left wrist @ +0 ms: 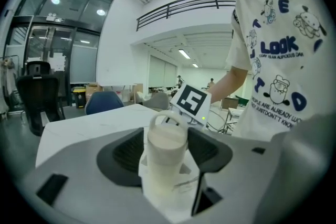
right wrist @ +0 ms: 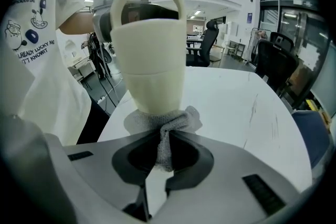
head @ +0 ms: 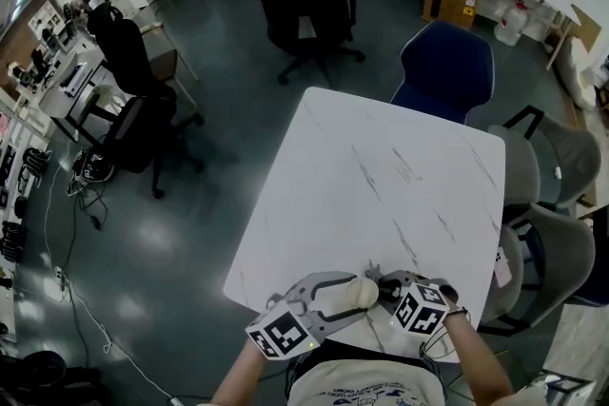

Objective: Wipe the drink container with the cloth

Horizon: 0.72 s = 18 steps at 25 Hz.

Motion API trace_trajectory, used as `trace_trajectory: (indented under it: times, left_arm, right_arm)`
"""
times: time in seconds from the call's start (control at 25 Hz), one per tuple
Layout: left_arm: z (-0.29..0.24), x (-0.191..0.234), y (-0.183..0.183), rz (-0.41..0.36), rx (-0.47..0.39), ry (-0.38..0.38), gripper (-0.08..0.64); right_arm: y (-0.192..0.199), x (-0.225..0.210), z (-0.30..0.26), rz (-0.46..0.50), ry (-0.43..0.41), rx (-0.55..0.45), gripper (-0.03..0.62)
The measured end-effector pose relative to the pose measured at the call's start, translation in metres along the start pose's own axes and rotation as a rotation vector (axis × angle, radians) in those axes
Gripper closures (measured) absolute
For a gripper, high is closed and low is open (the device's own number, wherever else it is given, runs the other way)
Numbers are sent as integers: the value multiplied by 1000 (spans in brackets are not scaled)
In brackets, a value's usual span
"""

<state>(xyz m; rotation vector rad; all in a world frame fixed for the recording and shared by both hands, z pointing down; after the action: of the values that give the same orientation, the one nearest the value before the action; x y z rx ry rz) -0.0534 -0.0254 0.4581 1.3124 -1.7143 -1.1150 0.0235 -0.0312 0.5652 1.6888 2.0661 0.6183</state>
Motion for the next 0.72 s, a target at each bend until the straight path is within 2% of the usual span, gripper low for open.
trace_trajectory:
  times: [0.16,0.32,0.48,0.72]
  left_arm:
    - [2,-2,2,56,-14,-108,302]
    - [5,-6,5,137,-42,-162,302]
    - [0,-12,6,136,-35,-209,301]
    - [-8,-10,9,130,0,-333,302]
  right_arm:
    - [3,0,-4,-17,14,-1,549]
    - [2,1,-6,-26,21,-1,549]
    - [2,1,-6,-32,24,-5,549]
    - [3,1,-6,-33,32,-2,549]
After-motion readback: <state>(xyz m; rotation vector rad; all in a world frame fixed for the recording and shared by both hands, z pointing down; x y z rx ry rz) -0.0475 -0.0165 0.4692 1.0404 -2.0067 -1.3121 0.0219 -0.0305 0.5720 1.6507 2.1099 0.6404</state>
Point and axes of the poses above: the fingertips, and each gripper's own axes: z backward along the fingers, x to its left, y out of its underside, the point moved 4 cm from there along z, backward along the fingers
